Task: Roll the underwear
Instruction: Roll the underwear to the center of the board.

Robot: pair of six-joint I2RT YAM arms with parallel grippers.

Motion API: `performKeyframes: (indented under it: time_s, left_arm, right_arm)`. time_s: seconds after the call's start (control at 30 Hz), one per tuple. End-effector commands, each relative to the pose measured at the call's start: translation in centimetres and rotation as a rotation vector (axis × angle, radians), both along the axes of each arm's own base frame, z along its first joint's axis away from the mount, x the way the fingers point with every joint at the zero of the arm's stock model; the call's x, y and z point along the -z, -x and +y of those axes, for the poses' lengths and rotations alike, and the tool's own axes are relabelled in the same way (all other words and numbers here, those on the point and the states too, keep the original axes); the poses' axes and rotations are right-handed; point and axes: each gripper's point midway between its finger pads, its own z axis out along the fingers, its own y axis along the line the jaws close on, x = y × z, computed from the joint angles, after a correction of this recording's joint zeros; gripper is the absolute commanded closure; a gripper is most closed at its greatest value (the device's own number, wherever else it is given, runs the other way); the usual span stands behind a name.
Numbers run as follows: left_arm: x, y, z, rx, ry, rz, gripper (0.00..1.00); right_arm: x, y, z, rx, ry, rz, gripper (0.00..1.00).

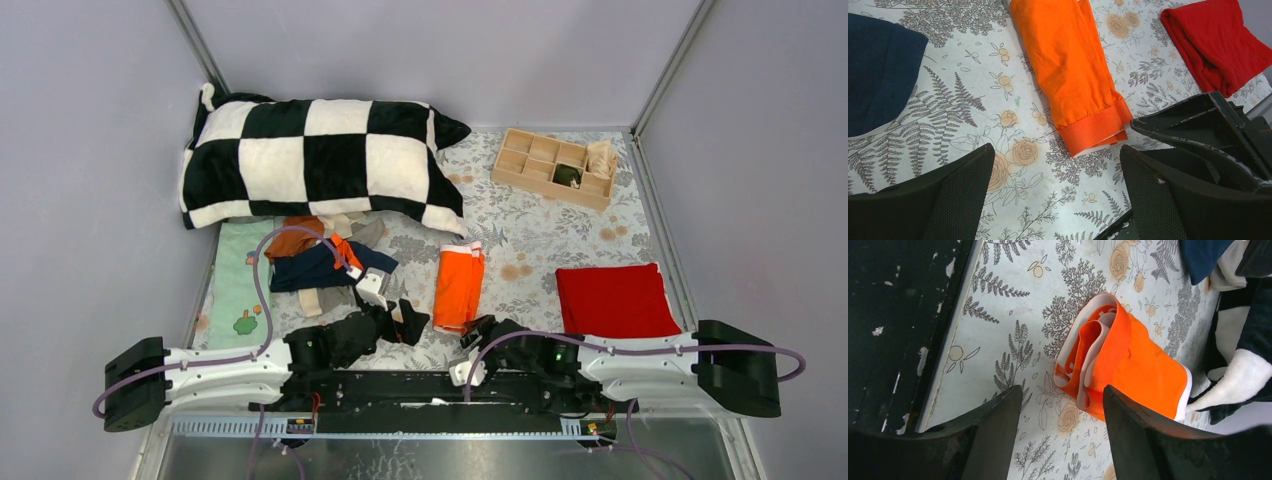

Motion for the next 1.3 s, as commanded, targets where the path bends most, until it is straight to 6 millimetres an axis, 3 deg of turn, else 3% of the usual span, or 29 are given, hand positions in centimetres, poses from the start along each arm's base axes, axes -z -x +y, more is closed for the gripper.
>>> performKeyframes:
  time_s: [0.0, 0.3, 0.6, 0.87, 1.27]
  left_arm:
    - [-0.5, -0.2, -0.4, -0.007, 0.048, -0.018, 0.01]
    - [0.0, 0.3, -0.9, 0.021, 0.062, 0.006, 0.01]
    - [-0.1, 0.3, -0.9, 0.02, 0.076, 0.002, 0.01]
    - [0.2, 0.6, -0.8, 0.023, 0.091, 0.018, 0.01]
    - [0.0, 0.6, -0.7, 0.022, 0.101, 0.018, 0.01]
  right_arm:
    - [0.0, -0.6, 0.4, -0.012, 0.005, -0.06, 0.32]
    - [1.4, -1.1, -0.1, -0.04, 0.103, -0.072, 0.34]
    - [1.9, -2.3, -0.5, -0.009, 0.147, -0.067, 0.46]
    - [2.1, -2.4, 0.4, -0.017, 0.13, -0.062, 0.42]
    - [1.1, -3.2, 1.0, 0.09, 0.059, -0.025, 0.81]
